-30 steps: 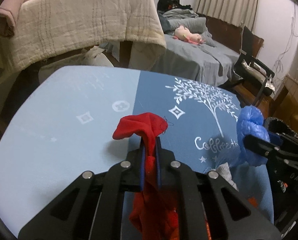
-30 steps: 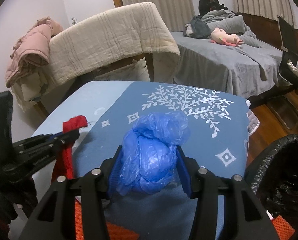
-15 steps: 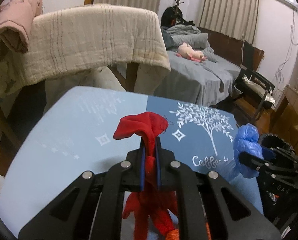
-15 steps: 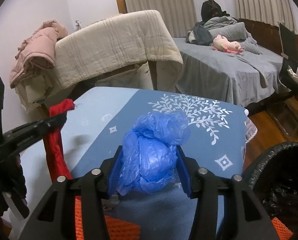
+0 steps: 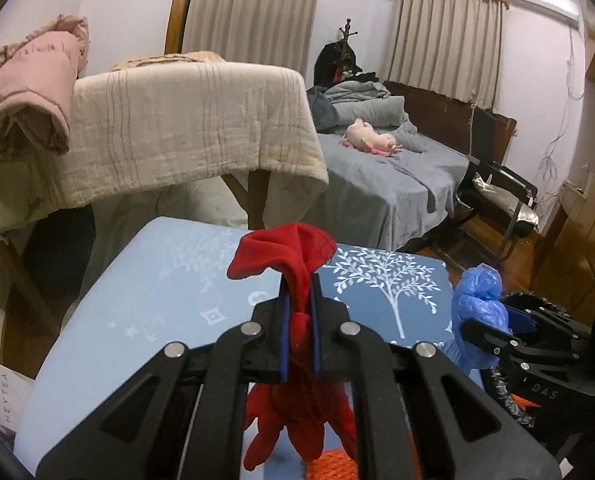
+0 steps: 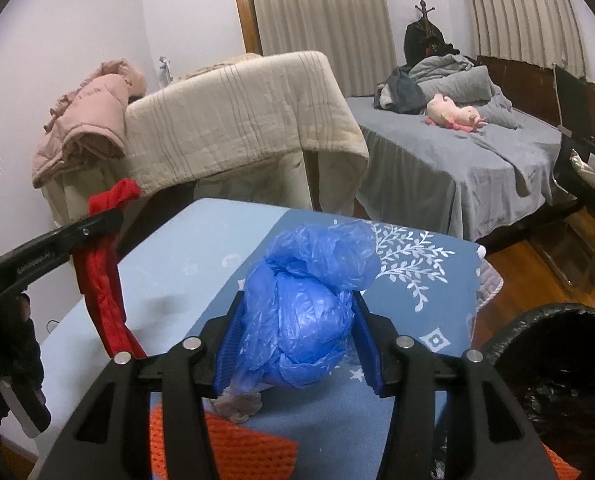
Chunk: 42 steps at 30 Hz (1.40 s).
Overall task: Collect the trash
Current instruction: 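Lift the red cloth and blue bag and carry both over the bin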
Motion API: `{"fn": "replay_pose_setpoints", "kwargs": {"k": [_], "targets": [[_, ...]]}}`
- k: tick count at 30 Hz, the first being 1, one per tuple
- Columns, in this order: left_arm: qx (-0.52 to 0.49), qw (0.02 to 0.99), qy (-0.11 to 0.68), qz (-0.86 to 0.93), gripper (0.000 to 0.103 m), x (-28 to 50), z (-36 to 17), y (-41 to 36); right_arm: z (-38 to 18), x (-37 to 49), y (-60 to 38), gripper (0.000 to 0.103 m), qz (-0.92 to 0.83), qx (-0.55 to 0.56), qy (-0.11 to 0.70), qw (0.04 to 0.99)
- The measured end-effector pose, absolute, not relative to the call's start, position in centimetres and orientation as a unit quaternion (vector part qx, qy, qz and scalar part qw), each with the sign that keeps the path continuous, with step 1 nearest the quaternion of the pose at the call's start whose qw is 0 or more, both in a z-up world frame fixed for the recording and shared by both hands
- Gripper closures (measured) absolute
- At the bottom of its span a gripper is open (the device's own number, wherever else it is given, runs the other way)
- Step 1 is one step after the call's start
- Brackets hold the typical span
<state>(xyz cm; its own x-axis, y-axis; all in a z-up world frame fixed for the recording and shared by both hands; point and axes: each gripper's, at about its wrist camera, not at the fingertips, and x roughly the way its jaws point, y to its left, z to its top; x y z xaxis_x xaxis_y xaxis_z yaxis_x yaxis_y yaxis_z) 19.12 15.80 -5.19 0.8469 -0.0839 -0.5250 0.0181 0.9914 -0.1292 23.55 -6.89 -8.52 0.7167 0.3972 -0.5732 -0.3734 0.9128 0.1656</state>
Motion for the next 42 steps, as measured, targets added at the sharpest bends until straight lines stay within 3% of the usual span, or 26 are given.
{"fn": "replay_pose_setpoints", "kwargs": {"k": [42], "targets": [[-0.031,0.952,0.264,-0.152,0.095,9.9,-3.2,0.2,-3.0,11.6,-18.4,0.053,0.149,0.041,0.264,0.952]]}}
